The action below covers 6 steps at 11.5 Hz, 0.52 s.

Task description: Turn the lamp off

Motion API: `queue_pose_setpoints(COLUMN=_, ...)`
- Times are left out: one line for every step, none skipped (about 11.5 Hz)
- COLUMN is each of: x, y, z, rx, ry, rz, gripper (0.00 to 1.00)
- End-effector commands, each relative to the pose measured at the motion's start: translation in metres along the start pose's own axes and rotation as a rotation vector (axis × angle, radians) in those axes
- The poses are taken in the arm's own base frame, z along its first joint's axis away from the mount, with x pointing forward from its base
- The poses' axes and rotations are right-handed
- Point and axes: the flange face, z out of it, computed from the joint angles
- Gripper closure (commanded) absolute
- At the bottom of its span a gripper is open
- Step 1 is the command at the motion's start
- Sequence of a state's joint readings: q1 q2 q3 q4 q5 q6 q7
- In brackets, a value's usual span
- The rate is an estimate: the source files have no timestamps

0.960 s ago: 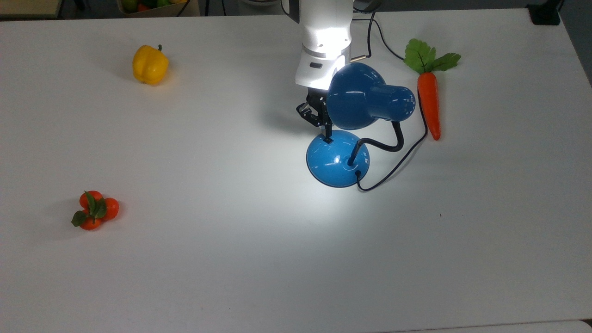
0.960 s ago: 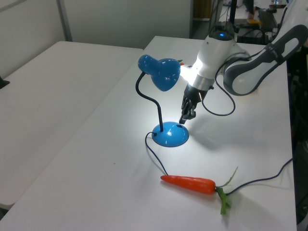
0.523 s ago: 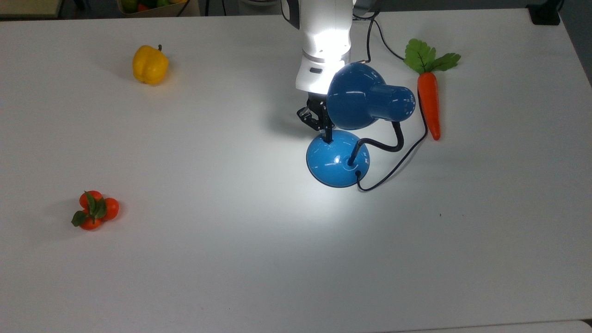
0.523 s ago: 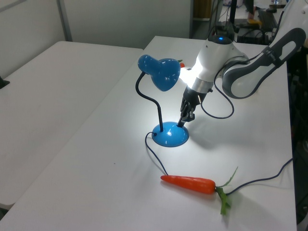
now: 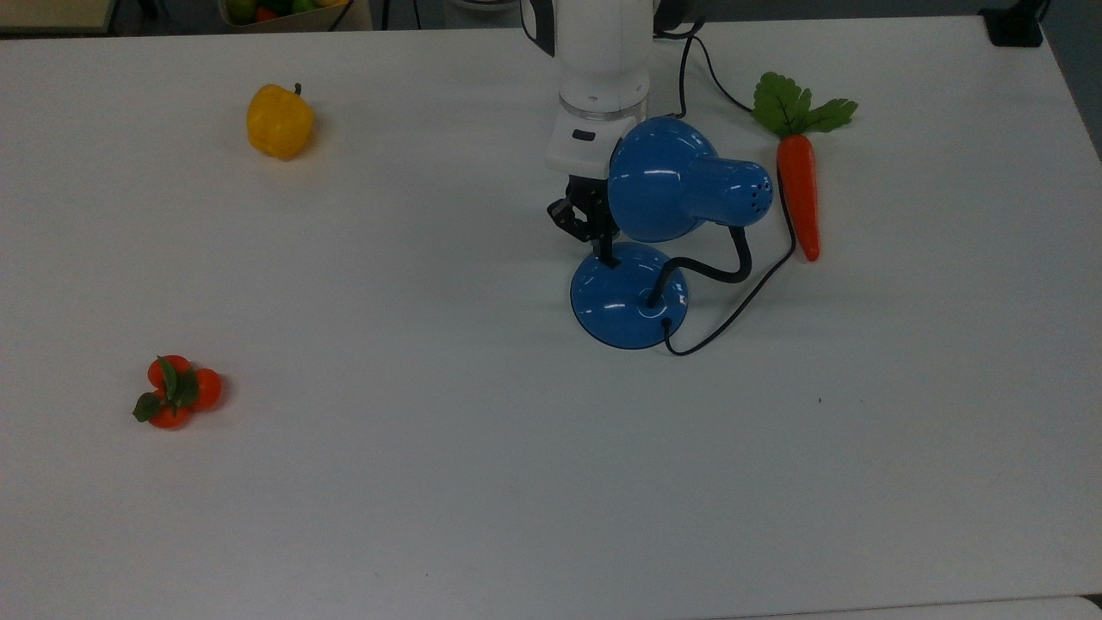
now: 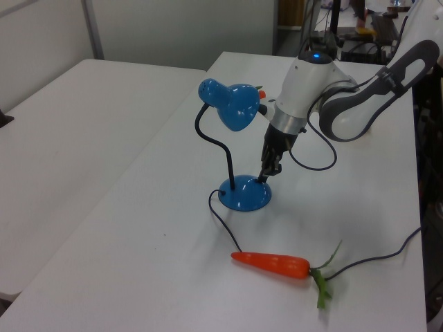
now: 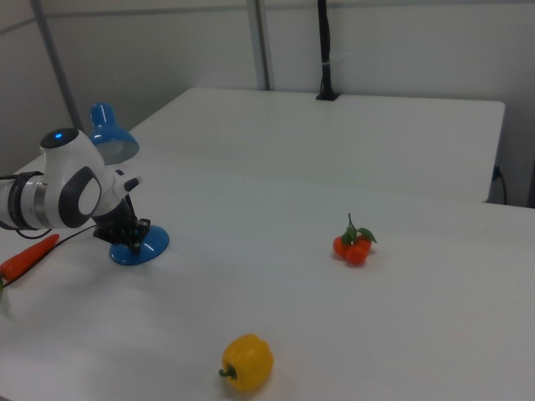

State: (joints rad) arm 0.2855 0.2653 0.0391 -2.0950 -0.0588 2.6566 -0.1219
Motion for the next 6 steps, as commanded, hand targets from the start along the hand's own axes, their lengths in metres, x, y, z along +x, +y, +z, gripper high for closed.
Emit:
queue_pose_setpoints(x=-0.013, y=0.011, z=0.009, rx=0.011, ry=-0.115, rz=0.057, gripper=1.0)
queue_pose_setpoints(x=-0.015, y=0.012, z=0.01, rx=0.012, ry=-0.126, rz=0.063, gripper=1.0)
queue_pose_setpoints(x=-0.016, y=0.014, z=0.008, rx=0.012, ry=-0.141, rz=0.068, gripper=1.0)
queue_pose_setpoints(x=-0.02, y=0.024, z=0.001, rx=0.01, ry=-0.178, rz=0.098, gripper=1.0)
queue_pose_setpoints(x=-0.018, y=0.033, z=-0.009, rx=0.006, ry=-0.211, rz=0.137, gripper=1.0)
queue_pose_setpoints(x=-0.018, y=0.048, z=-0.018, rx=-0.002, ry=-0.257, rz=0.175, gripper=1.0)
